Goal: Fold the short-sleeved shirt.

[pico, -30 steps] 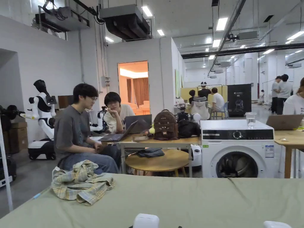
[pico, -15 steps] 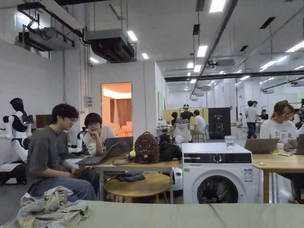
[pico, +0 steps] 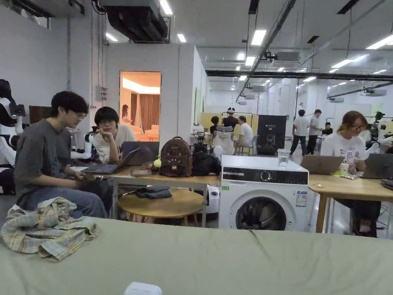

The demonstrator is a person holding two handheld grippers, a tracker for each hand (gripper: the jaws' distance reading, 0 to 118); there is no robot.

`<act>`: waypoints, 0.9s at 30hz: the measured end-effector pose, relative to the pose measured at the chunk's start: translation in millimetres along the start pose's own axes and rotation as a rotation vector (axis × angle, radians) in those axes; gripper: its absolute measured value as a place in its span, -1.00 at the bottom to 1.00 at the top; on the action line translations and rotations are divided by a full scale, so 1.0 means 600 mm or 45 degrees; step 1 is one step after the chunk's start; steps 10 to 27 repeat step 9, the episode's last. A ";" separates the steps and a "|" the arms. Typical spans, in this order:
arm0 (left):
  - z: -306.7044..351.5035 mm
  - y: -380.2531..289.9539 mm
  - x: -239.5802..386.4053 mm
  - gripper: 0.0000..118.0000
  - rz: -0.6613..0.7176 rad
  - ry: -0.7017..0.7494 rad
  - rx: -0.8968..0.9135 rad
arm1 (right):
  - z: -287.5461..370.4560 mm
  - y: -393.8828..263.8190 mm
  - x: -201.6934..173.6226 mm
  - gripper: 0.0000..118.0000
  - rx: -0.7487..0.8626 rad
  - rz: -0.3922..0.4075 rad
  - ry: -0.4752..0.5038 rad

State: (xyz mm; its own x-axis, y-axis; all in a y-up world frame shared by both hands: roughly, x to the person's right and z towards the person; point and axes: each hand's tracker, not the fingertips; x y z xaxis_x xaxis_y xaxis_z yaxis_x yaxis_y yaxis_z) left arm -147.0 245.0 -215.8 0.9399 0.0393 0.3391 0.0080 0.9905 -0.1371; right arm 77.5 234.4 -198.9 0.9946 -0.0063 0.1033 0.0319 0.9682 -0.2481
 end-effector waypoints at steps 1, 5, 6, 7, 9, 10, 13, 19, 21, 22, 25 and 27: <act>0.000 0.001 0.000 0.57 0.002 0.000 -0.002 | 0.001 0.002 0.000 0.50 0.004 0.005 -0.005; 0.004 0.000 0.000 0.57 0.018 0.005 -0.007 | 0.008 0.002 -0.004 0.50 0.025 0.033 -0.014; 0.006 -0.002 -0.001 0.57 0.022 0.011 -0.006 | 0.011 0.000 -0.007 0.50 0.026 0.046 -0.017; 0.007 -0.004 -0.001 0.57 0.026 0.013 -0.006 | 0.013 -0.004 -0.008 0.50 0.029 0.055 -0.017; 0.008 -0.008 -0.002 0.57 0.037 0.019 -0.010 | 0.019 -0.013 -0.013 0.50 0.030 0.090 -0.014; 0.008 -0.008 -0.002 0.57 0.037 0.019 -0.010 | 0.019 -0.013 -0.013 0.50 0.030 0.090 -0.014; 0.008 -0.008 -0.002 0.57 0.037 0.019 -0.010 | 0.019 -0.013 -0.013 0.50 0.030 0.090 -0.014; 0.008 -0.008 -0.002 0.57 0.037 0.019 -0.010 | 0.019 -0.013 -0.013 0.50 0.030 0.090 -0.014; 0.008 -0.008 -0.002 0.57 0.037 0.019 -0.010 | 0.019 -0.013 -0.013 0.50 0.030 0.090 -0.014; 0.008 -0.008 -0.002 0.57 0.037 0.019 -0.010 | 0.019 -0.013 -0.013 0.50 0.030 0.090 -0.014; 0.008 -0.008 -0.002 0.57 0.037 0.019 -0.010 | 0.019 -0.013 -0.013 0.50 0.030 0.090 -0.014; 0.008 -0.008 -0.002 0.57 0.037 0.019 -0.010 | 0.019 -0.013 -0.013 0.50 0.030 0.090 -0.014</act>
